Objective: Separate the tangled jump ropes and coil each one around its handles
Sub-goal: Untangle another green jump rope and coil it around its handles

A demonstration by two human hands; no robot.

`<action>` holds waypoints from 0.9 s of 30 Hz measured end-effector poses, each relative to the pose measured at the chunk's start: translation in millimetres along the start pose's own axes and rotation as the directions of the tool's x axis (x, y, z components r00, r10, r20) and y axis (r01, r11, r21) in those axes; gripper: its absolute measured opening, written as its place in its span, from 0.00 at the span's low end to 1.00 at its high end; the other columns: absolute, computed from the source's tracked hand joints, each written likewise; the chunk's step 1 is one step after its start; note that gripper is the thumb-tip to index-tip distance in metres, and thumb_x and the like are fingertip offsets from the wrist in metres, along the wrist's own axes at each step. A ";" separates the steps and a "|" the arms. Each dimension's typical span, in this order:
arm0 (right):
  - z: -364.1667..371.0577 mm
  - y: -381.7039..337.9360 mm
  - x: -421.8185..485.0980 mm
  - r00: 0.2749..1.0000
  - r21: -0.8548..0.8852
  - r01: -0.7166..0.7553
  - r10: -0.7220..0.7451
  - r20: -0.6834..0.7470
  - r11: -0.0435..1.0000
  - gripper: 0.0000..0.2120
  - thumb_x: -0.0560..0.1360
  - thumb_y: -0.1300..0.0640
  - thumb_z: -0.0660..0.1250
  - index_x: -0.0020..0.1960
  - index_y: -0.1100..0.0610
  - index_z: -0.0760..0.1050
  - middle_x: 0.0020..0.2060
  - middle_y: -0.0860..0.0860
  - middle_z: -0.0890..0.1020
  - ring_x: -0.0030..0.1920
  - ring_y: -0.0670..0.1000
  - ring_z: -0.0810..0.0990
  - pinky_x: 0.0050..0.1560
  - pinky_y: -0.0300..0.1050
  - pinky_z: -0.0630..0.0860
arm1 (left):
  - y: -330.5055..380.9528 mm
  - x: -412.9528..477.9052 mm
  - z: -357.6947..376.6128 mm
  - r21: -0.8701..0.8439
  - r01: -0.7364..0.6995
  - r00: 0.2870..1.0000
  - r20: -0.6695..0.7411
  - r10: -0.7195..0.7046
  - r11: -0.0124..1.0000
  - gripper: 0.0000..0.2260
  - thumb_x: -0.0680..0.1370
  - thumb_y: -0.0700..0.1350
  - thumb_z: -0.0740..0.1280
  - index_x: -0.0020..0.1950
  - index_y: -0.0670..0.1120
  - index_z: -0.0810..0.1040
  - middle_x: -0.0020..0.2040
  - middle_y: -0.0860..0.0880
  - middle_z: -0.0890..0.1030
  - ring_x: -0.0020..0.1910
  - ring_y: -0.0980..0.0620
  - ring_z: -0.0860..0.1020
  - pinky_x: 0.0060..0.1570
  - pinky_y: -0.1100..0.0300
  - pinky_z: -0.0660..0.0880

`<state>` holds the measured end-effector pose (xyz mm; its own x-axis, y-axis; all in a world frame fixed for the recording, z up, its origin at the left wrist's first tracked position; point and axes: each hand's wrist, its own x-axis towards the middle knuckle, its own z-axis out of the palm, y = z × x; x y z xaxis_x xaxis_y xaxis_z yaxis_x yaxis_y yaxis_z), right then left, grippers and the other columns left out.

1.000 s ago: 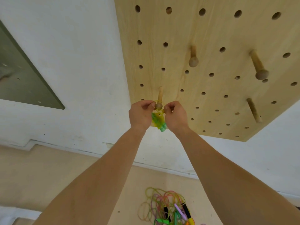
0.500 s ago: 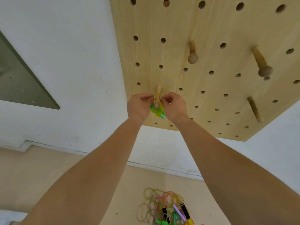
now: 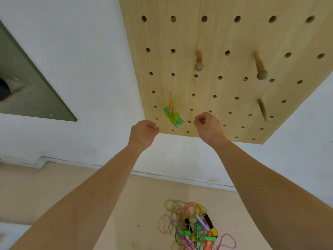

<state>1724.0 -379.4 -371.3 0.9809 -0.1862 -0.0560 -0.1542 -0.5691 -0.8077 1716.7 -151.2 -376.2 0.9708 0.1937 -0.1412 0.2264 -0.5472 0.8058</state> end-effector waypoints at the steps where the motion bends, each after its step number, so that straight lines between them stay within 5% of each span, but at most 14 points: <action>1: -5.2 4.1 -8.4 1.000 -0.028 -0.008 0.009 0.015 1.000 0.08 0.80 0.54 0.61 0.56 0.52 0.77 0.47 0.48 0.80 0.45 0.50 0.79 0.44 0.44 0.76 | -2.0 -9.4 -0.1 0.066 -0.018 0.999 0.033 0.016 0.998 0.08 0.77 0.45 0.67 0.54 0.48 0.83 0.51 0.53 0.81 0.51 0.51 0.79 0.42 0.67 0.73; 8: -4.1 55.2 -63.8 0.988 -0.241 0.029 0.008 0.152 0.970 0.09 0.81 0.52 0.60 0.53 0.50 0.78 0.47 0.49 0.81 0.43 0.52 0.80 0.47 0.49 0.80 | -29.9 -73.7 35.5 0.345 -0.164 0.976 0.196 0.100 0.924 0.11 0.78 0.47 0.61 0.51 0.51 0.82 0.48 0.53 0.84 0.47 0.51 0.81 0.52 0.52 0.80; 13: 35.7 125.2 -89.9 0.975 -0.303 0.063 0.005 0.221 0.951 0.10 0.80 0.53 0.60 0.52 0.52 0.80 0.49 0.48 0.81 0.46 0.52 0.79 0.48 0.47 0.79 | -88.2 -96.4 103.9 0.382 -0.239 0.943 0.309 0.120 0.893 0.08 0.77 0.50 0.63 0.50 0.53 0.81 0.48 0.56 0.83 0.48 0.53 0.80 0.53 0.51 0.79; 27: 236.8 476.8 -134.0 0.896 -0.451 0.041 0.166 0.411 0.892 0.12 0.79 0.53 0.62 0.56 0.56 0.80 0.57 0.55 0.82 0.56 0.56 0.79 0.52 0.46 0.74 | -391.1 -106.2 381.0 0.415 -0.265 0.871 0.490 0.031 0.871 0.10 0.76 0.53 0.69 0.52 0.48 0.82 0.50 0.49 0.84 0.52 0.49 0.80 0.55 0.53 0.77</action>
<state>1547.1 -436.2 -887.9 0.9023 0.0678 -0.4258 -0.1503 -0.8761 -0.4580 1555.0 -268.0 -895.5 0.8913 -0.2475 -0.3798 -0.0271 -0.8655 0.5002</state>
